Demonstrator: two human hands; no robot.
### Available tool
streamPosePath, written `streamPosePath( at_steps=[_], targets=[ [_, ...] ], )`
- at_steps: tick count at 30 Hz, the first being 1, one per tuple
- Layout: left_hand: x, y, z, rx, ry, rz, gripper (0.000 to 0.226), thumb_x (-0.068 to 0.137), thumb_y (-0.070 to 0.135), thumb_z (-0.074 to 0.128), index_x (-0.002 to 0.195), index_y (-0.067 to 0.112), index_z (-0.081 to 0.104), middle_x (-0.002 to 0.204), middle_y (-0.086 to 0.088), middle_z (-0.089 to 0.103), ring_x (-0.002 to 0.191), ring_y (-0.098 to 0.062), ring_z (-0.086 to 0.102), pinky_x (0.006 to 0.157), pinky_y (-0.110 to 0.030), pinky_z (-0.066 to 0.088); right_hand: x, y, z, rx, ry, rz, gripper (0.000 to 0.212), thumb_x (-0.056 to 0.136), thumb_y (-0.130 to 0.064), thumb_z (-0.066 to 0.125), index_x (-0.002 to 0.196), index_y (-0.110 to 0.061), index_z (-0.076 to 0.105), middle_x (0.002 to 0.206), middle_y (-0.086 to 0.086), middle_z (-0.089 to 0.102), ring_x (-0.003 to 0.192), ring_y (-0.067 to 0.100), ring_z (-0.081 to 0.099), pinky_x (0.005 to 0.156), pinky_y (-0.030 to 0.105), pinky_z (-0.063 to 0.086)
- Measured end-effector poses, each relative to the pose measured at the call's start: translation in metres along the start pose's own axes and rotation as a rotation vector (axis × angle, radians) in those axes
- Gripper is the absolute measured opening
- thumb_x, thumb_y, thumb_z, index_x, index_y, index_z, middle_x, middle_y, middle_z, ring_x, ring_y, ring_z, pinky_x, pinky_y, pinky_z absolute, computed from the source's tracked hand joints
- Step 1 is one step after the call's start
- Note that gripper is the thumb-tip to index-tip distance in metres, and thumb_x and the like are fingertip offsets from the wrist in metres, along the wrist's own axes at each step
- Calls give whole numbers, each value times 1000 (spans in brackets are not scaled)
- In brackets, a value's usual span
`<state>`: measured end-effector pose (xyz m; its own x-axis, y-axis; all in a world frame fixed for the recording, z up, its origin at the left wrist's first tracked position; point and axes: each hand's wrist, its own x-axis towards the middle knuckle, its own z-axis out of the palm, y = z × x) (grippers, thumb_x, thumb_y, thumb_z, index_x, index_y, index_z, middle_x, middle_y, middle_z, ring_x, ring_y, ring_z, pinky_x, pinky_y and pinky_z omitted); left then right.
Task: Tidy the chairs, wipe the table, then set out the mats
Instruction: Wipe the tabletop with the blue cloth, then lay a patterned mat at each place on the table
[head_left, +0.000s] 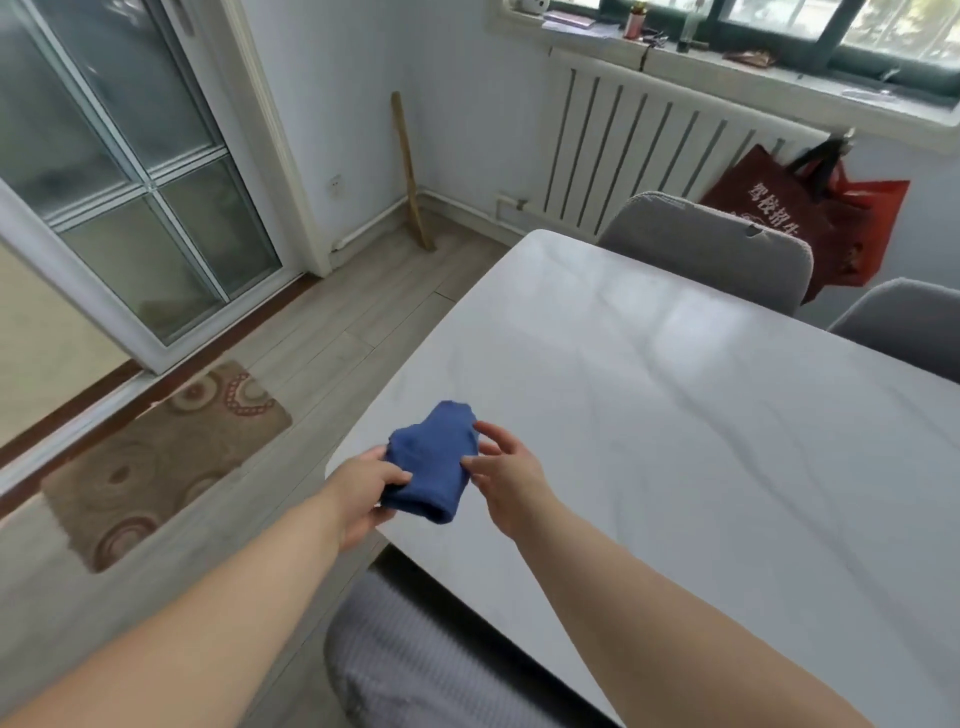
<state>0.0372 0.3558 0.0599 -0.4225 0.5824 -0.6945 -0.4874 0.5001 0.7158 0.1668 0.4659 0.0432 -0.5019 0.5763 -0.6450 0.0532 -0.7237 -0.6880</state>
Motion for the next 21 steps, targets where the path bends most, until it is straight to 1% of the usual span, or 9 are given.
streamPosePath(
  at_steps=[2,4,6,8,10,14,15,18,21],
  targets=[
    [16,11,-20,63,26,61,29,91,-4,45,107,17,59,98,-7,65,86,-20,59,73,-29,47,16,-6,25,-53,19,-82,52,81,17,57,115,-22,64,119,1,59,107,28,61,89,35,53],
    [31,13,-41,163,68,80,29,93,2,49,119,14,55,105,-8,64,92,-21,59,76,-30,48,31,-4,39,-173,55,-62,52,82,13,58,120,-23,61,105,-7,58,106,25,60,92,35,51],
    [48,5,-62,410,149,45,40,92,11,54,132,12,48,117,-11,60,102,-25,56,85,-34,46,41,6,42,-293,109,43,51,85,10,58,127,-20,57,96,-5,54,100,24,59,95,37,51],
    [54,-2,-73,643,215,-4,52,91,19,56,140,13,38,129,-14,54,107,-29,51,85,-33,40,40,15,36,-327,156,132,48,87,9,56,129,-14,56,94,2,56,97,25,59,95,38,51],
    [57,-4,-73,715,223,-19,59,91,21,57,144,15,33,139,-14,47,118,-32,49,89,-34,40,36,18,24,-318,187,144,44,87,8,56,126,-12,58,88,0,54,98,26,60,93,37,52],
    [57,5,-44,801,140,11,53,91,21,56,141,16,40,139,-10,47,119,-31,50,97,-39,43,19,9,-10,-258,246,94,39,86,8,58,119,-11,61,87,1,56,95,23,61,80,29,53],
    [56,6,-32,823,106,18,50,92,22,56,139,18,42,136,-9,49,116,-28,50,97,-38,43,14,6,-20,-246,263,89,38,85,7,59,118,-11,62,87,2,58,92,22,62,77,29,53],
    [49,8,12,818,-40,74,39,92,20,56,130,18,49,127,-7,53,102,-21,51,85,-31,40,-5,-5,-55,-187,326,61,36,85,5,59,117,-12,63,83,3,63,86,20,63,70,26,52],
    [40,3,62,845,-181,116,31,91,19,57,122,17,53,122,-4,54,104,-20,52,86,-29,41,-33,-15,-93,-147,396,18,34,86,4,58,115,-13,63,87,4,64,87,21,64,69,26,52]
  ],
)
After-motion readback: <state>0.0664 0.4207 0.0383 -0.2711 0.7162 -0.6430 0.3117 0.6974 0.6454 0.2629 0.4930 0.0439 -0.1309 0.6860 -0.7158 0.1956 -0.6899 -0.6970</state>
